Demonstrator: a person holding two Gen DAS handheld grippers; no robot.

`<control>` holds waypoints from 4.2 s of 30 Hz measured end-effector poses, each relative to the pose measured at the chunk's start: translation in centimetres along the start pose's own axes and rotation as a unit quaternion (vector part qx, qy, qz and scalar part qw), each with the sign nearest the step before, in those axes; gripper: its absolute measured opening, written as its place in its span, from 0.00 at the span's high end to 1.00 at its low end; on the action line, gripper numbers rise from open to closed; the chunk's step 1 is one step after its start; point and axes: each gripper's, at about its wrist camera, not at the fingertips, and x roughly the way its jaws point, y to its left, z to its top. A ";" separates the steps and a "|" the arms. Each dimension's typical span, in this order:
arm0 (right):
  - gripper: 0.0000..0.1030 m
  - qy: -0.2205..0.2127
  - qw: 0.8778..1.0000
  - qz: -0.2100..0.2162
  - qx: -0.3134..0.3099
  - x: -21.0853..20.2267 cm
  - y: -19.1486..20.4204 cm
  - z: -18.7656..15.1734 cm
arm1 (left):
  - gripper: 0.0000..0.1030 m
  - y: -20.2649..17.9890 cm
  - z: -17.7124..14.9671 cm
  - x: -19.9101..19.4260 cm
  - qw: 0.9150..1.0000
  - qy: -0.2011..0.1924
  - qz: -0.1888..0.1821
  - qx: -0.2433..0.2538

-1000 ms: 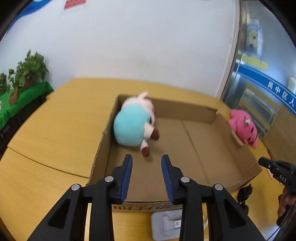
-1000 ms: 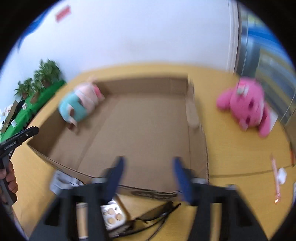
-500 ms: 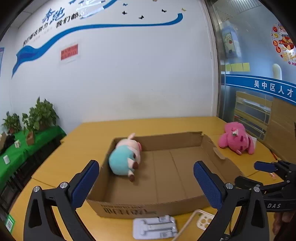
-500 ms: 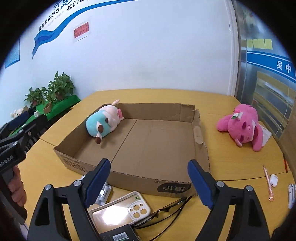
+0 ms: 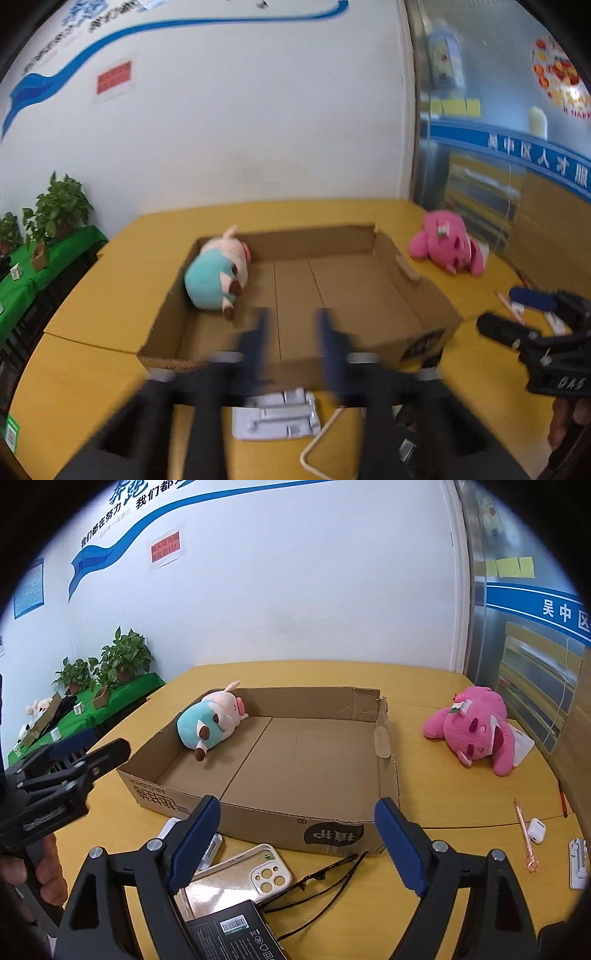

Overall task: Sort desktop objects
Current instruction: 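Move both tools back toward the black product box on the table, then grasp the black product box with the left gripper and lift it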

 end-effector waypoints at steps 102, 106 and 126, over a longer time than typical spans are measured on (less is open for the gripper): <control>0.05 0.189 0.962 0.189 -0.060 0.6 2.7 -18.4 | 0.30 -3.6 -12.4 8.1 0.890 0.296 -0.345 -0.022; 0.05 0.187 0.966 0.148 -0.096 0.7 3.9 -18.9 | 0.30 -3.8 -12.5 7.5 0.895 0.292 -0.336 -0.016; 0.28 0.159 0.978 0.112 -0.080 1.7 4.5 -17.6 | 0.30 -1.9 -11.8 6.2 0.921 0.275 -0.277 -0.006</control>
